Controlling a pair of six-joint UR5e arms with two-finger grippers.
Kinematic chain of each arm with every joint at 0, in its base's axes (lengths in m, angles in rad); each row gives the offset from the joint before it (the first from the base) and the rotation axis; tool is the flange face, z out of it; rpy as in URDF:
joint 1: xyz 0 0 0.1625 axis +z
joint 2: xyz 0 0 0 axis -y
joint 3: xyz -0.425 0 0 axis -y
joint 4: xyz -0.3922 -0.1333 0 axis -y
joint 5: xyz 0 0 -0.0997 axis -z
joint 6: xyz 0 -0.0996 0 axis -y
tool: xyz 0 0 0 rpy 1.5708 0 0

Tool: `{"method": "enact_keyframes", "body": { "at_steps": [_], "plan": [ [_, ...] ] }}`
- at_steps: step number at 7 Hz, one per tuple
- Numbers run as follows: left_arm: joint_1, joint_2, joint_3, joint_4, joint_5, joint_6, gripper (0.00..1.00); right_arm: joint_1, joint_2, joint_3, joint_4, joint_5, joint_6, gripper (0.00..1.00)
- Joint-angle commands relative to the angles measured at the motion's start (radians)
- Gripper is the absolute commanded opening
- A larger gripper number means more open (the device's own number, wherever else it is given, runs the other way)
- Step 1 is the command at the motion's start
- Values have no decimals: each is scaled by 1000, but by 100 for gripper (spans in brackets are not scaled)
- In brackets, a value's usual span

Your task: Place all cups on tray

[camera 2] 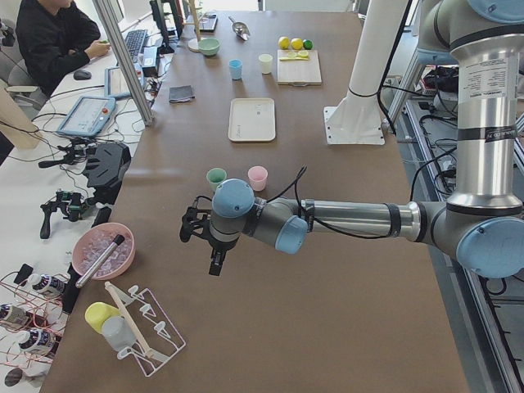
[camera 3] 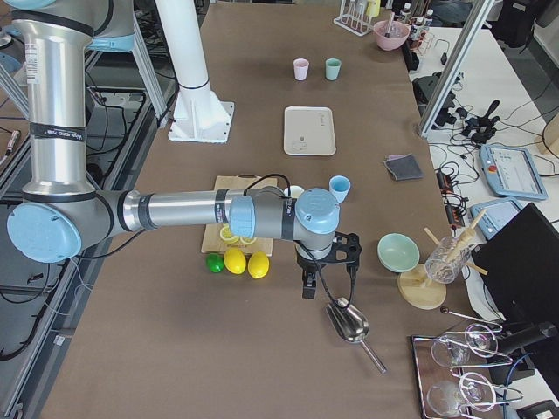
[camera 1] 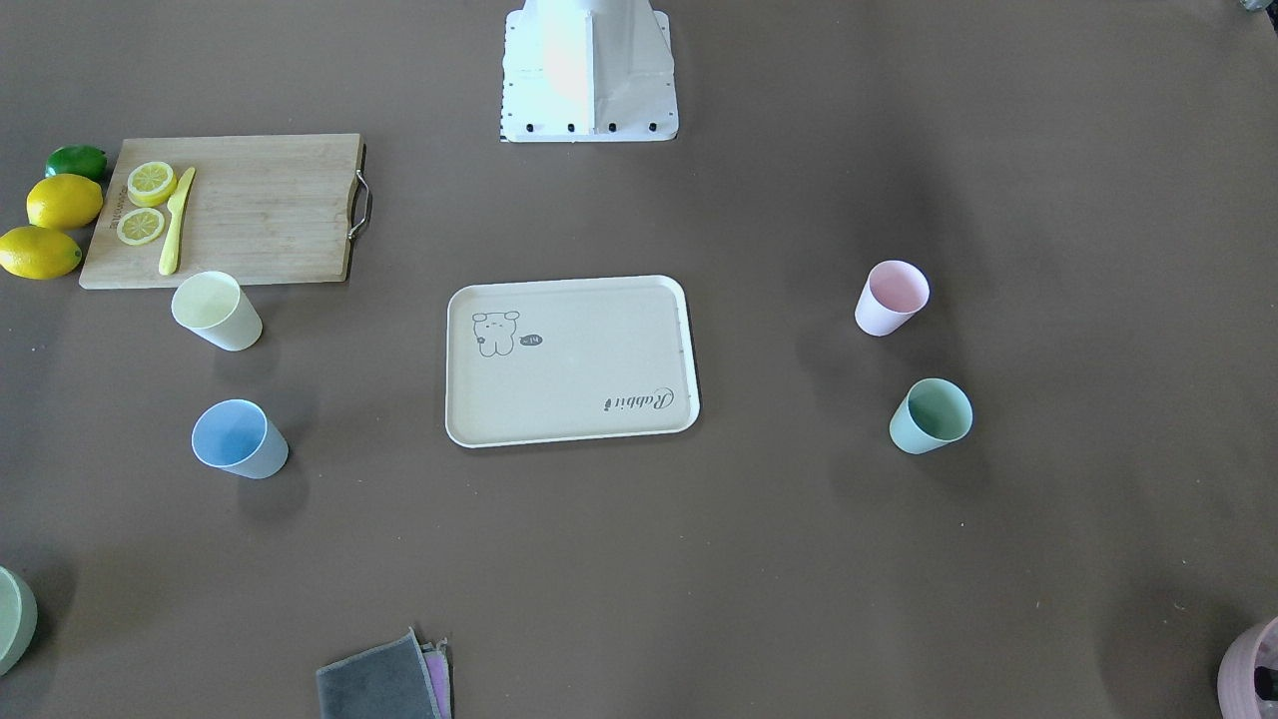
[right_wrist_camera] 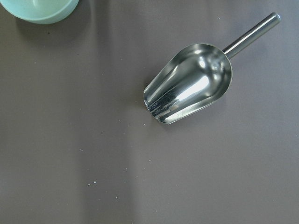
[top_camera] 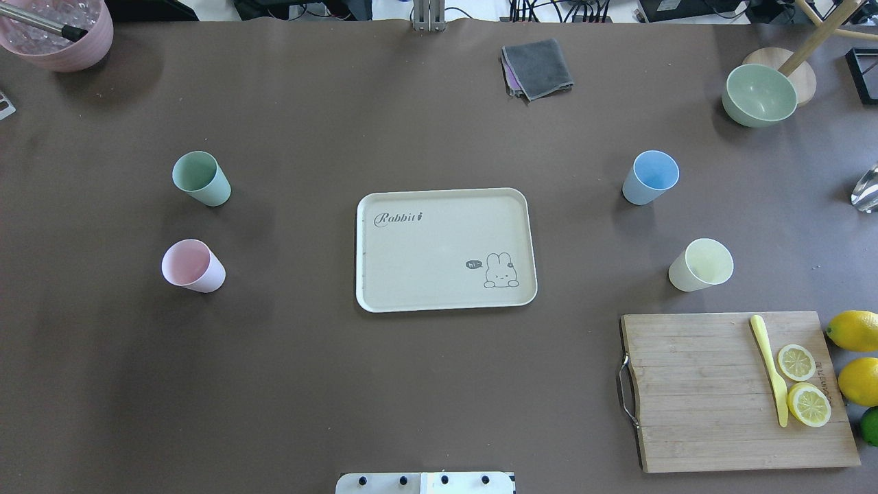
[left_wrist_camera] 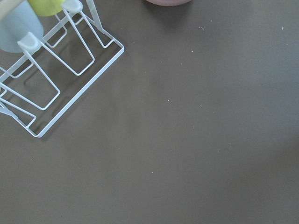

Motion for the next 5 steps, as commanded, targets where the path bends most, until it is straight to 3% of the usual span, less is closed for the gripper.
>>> {"method": "enact_keyframes", "body": {
  "at_steps": [1,5],
  "plan": [
    [0,-11,-5,-13,0,-3,98,-12,34,-3,-4,0,-6,100],
    [-1,-2,-5,-39,8,0,98,-34,-7,34,6,-2,6,100]
  ]
}}
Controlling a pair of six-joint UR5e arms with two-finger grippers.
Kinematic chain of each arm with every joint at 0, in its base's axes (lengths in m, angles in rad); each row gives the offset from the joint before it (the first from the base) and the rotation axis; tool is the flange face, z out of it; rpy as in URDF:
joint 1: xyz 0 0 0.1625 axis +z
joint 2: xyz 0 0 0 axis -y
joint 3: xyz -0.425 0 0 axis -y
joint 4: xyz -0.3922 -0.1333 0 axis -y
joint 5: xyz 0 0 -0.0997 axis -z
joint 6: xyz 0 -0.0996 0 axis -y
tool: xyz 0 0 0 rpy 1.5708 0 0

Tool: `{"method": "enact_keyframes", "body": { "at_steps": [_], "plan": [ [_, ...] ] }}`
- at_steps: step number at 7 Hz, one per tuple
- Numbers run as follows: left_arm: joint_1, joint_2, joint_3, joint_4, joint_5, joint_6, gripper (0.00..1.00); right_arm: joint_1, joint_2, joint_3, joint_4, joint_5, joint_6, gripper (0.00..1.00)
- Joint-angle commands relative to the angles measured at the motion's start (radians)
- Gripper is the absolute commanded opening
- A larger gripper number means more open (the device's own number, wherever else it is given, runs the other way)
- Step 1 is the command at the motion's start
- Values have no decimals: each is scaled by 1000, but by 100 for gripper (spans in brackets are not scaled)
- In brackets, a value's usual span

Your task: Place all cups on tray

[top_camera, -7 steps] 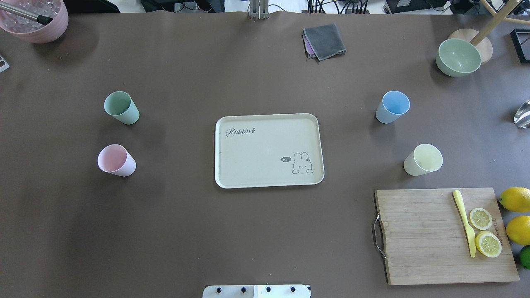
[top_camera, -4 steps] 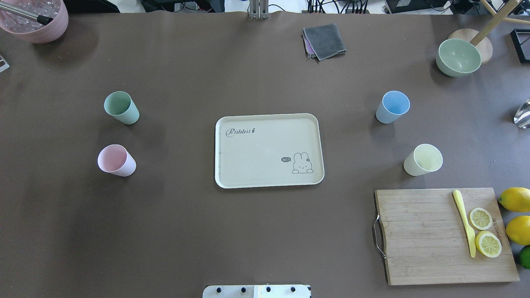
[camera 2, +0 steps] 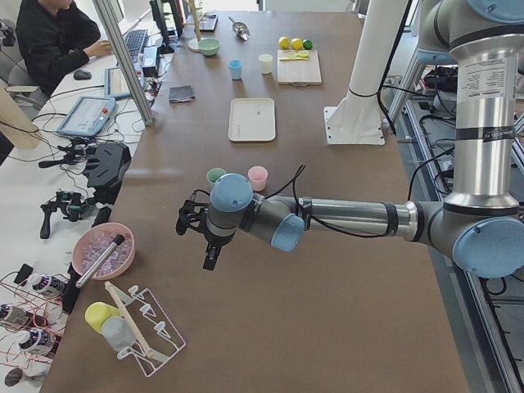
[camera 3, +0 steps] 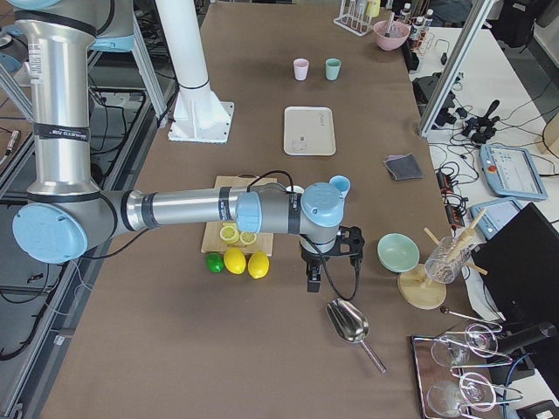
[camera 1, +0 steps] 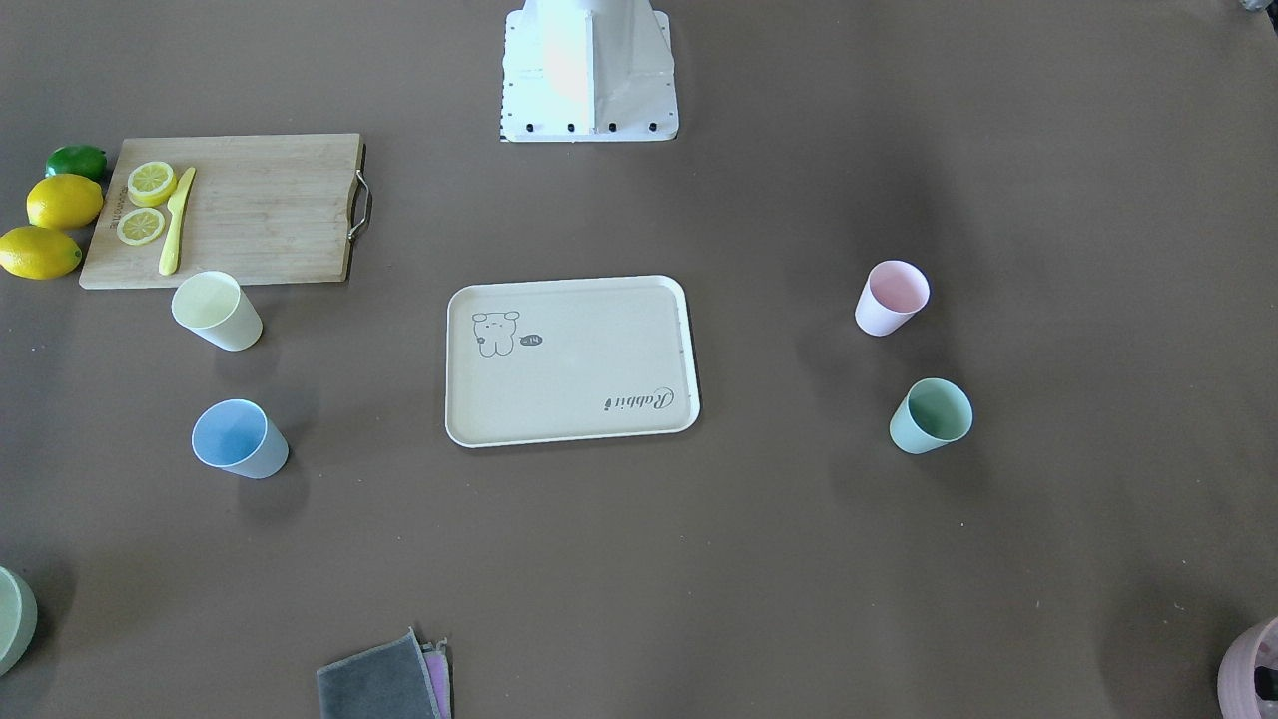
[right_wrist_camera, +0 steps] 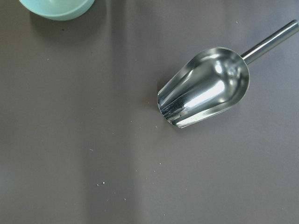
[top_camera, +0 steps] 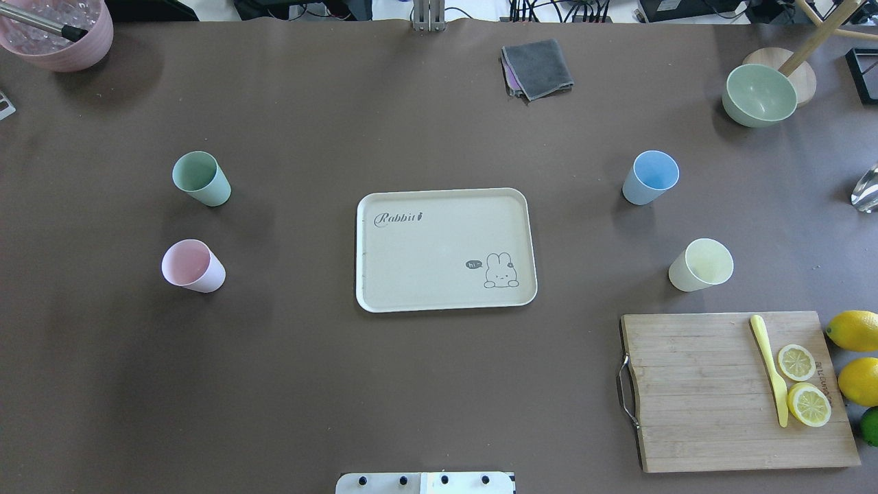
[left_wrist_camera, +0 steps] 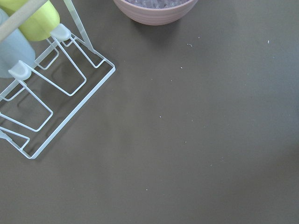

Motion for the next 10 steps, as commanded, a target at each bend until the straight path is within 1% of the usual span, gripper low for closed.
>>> {"method": "enact_keyframes", "body": {
  "at_steps": [1,2,4,6,7,8,9,10],
  "plan": [
    [-3,9,-3,-21,0,-3,98,-1,-10,28,4,3,12,100],
    [-3,23,-4,-41,0,-4,98,-1,-4,28,4,6,9,100],
    [-3,23,2,-45,0,-6,98,-2,-1,68,10,9,-11,100],
    [-3,23,-1,-46,0,-6,98,-2,-4,67,13,29,2,100],
    [-3,23,0,-46,0,-6,98,-2,7,56,11,6,5,100],
    [-3,23,0,-46,0,-6,98,-2,25,56,2,6,16,100],
    [-3,23,4,-46,0,-4,98,-2,28,48,-1,24,19,100],
    [-3,23,2,-45,2,-6,98,-2,21,51,7,37,62,100]
  ]
}}
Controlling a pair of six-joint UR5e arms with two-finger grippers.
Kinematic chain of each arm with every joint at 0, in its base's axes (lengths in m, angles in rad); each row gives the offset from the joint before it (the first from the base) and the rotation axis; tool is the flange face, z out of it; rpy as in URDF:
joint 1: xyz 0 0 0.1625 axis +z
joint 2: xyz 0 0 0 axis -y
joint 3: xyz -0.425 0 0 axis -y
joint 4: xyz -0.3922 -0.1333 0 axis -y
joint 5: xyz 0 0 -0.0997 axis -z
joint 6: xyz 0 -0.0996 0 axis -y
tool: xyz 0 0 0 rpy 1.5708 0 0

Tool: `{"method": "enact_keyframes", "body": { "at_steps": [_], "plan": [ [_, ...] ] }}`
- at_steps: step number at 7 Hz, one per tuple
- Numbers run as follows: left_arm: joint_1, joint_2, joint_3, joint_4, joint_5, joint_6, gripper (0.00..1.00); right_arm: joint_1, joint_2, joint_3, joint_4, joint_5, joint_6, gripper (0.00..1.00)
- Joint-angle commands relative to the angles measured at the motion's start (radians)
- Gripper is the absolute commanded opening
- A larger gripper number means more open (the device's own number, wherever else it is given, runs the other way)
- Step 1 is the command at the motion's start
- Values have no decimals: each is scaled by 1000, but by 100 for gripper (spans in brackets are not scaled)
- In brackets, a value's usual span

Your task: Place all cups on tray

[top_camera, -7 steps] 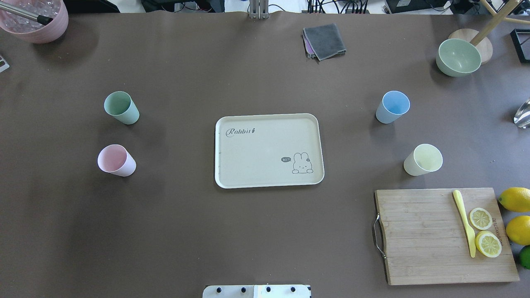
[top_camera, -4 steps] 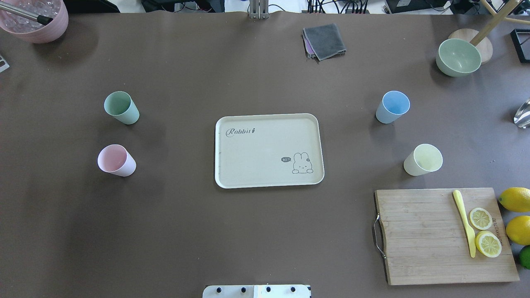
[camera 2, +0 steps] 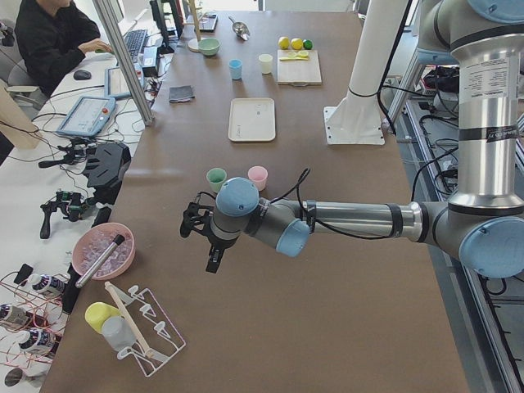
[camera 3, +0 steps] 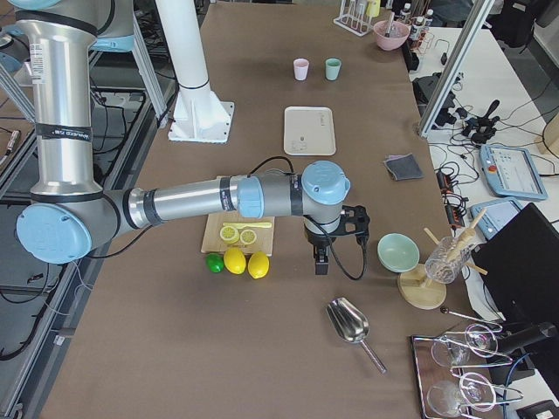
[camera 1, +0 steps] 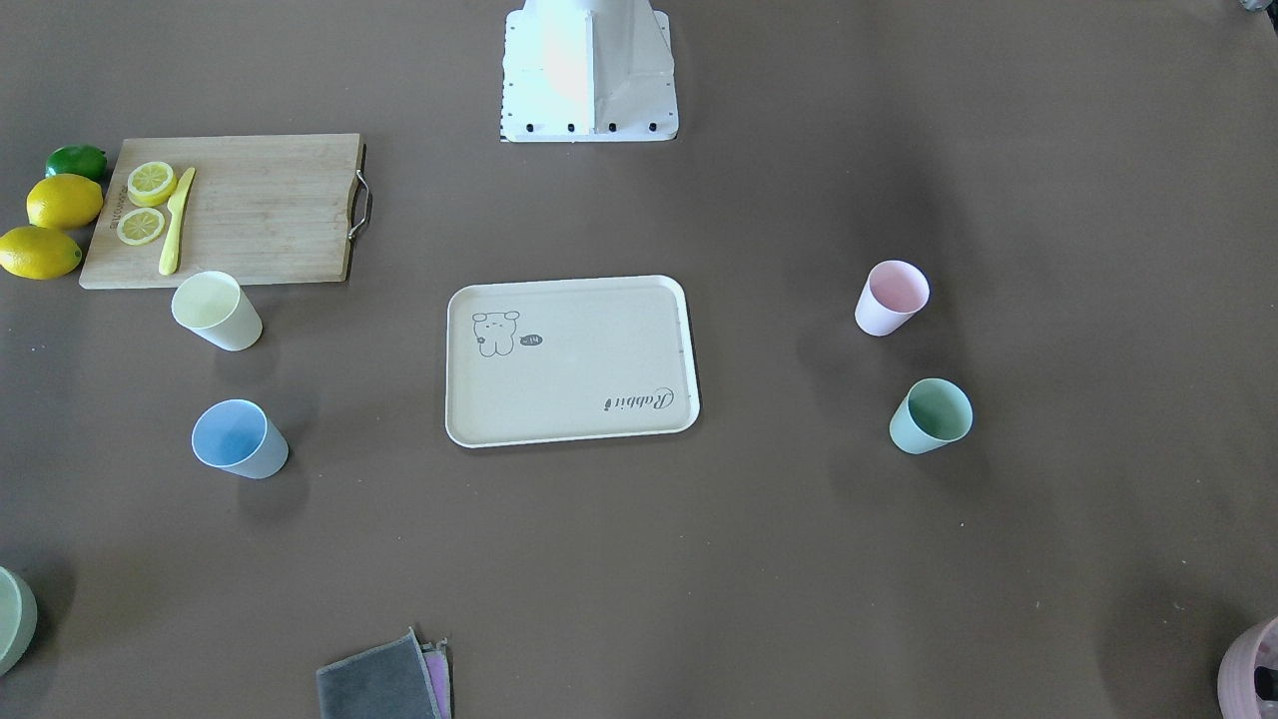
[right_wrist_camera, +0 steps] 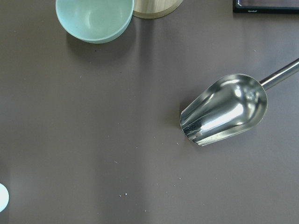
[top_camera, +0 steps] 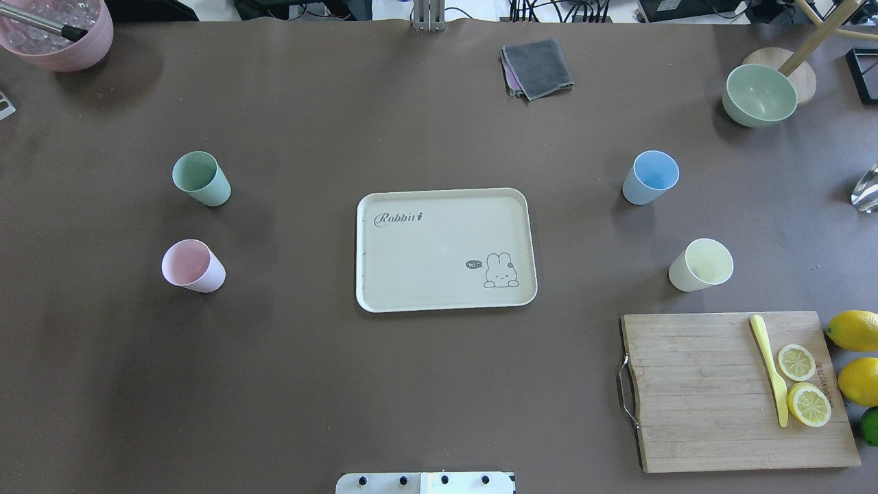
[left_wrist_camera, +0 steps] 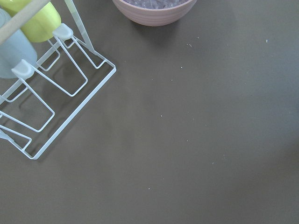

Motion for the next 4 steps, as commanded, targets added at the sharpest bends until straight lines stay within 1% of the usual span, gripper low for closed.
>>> {"method": "enact_keyframes", "body": {
  "at_steps": [1,2,3,4],
  "plan": [
    [3,-8,-8,0,0,-51,98,0,-22,12,16,15,101,100],
    [15,-14,-35,-34,-3,-185,98,0,-32,7,88,13,110,100],
    [59,-17,-44,-84,1,-279,98,-2,-33,1,120,10,111,100],
    [113,-34,-64,-86,3,-331,98,-29,-29,1,127,3,138,99]
  ]
}}
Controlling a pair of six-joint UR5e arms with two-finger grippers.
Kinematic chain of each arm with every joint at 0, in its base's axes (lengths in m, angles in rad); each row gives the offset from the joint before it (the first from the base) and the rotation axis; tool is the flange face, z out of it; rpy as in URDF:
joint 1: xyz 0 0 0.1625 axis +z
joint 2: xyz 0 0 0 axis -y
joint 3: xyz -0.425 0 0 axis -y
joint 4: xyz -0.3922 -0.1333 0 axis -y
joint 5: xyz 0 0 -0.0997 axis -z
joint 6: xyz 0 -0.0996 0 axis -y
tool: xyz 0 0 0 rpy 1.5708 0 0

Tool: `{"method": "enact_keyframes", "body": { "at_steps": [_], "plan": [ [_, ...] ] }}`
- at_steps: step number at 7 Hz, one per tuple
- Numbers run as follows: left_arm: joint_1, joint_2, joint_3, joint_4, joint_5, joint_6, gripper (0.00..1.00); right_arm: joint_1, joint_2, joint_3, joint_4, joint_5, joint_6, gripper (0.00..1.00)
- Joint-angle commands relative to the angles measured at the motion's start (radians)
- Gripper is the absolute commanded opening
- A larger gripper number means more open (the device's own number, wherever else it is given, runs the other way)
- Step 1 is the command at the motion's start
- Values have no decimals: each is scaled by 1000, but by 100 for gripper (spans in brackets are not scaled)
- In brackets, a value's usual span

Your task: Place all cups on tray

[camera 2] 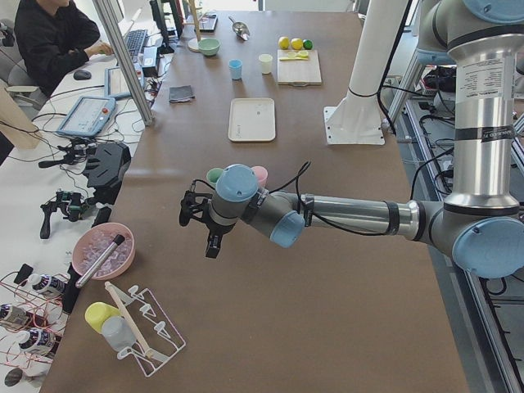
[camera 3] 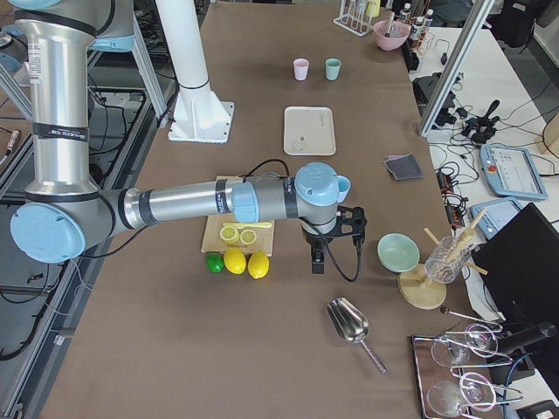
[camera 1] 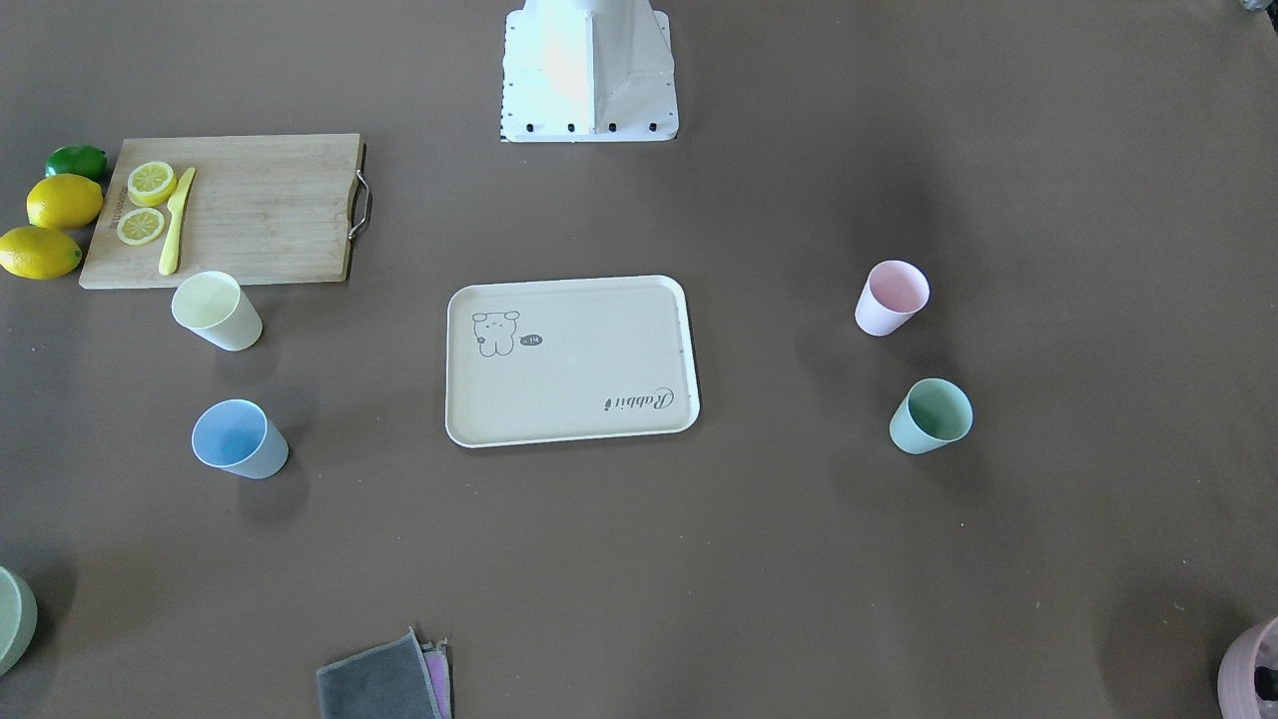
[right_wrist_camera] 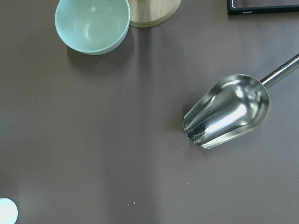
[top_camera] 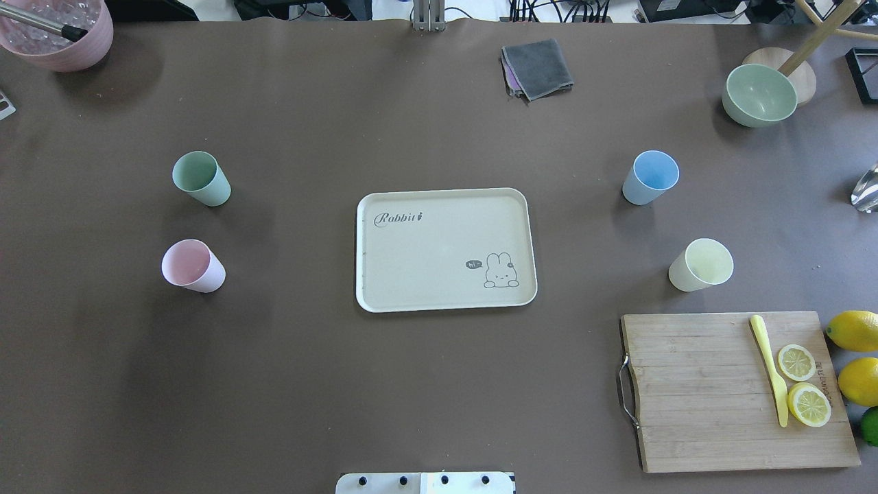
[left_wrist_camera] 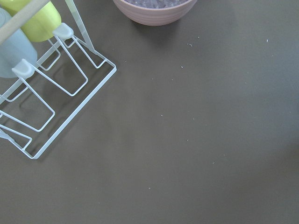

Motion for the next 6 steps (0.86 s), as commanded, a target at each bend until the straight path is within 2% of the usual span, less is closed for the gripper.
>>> {"method": "enact_keyframes", "body": {
  "at_steps": [1,2,3,4,6],
  "plan": [
    [102,-35,-46,-19,4,-152,98,-72,12,1,23,-13,73,99],
    [164,-64,-58,-20,21,-246,98,-133,33,7,55,-13,141,99],
    [228,-85,-76,-19,86,-334,98,-214,35,6,154,-27,288,99],
    [263,-88,-86,-20,108,-368,98,-288,35,4,264,-69,441,99],
    [270,-98,-89,-20,110,-370,98,-435,87,19,296,-104,624,99]
  ]
}}
